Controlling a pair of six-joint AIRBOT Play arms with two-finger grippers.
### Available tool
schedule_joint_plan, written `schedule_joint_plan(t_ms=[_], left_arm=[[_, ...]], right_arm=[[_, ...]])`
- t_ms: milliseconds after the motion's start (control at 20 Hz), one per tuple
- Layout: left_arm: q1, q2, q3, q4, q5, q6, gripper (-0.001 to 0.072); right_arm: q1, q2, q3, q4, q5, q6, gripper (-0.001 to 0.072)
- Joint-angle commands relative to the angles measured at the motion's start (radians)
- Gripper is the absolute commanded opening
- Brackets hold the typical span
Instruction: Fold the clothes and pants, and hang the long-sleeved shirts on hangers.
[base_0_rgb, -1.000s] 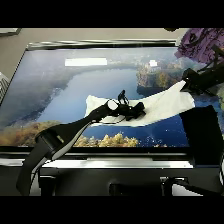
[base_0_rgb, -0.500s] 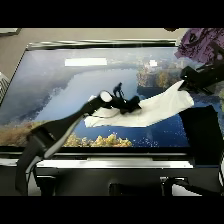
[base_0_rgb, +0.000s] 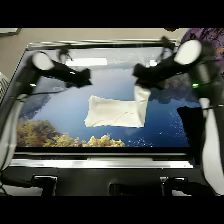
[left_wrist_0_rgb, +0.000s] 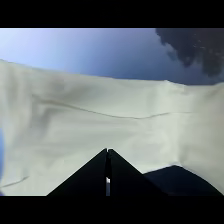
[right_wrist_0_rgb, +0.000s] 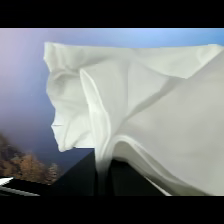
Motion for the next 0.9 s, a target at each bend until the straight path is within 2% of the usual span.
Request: schedule_joint_plan(t_ms=[0,250,850], left_arm=[[0.128,0.121,0.001,0.132,-0.115,0.006,0.0018],[0.215,0.18,0.001,0.132,-0.134,0.018,0.0018],[0.228,0.185,0.0,0.132,-0.134,0.03,0.0018]], right_arm=[[0.16,-0.078,0.001,-0.011,-0.154,0.097,0.0026],[0.286,-0.203,0.001,-0.012,-0.297,0.111,0.0026],[0.319,-0.371,0.001,0.024,-0.388,0.106,0.0028]])
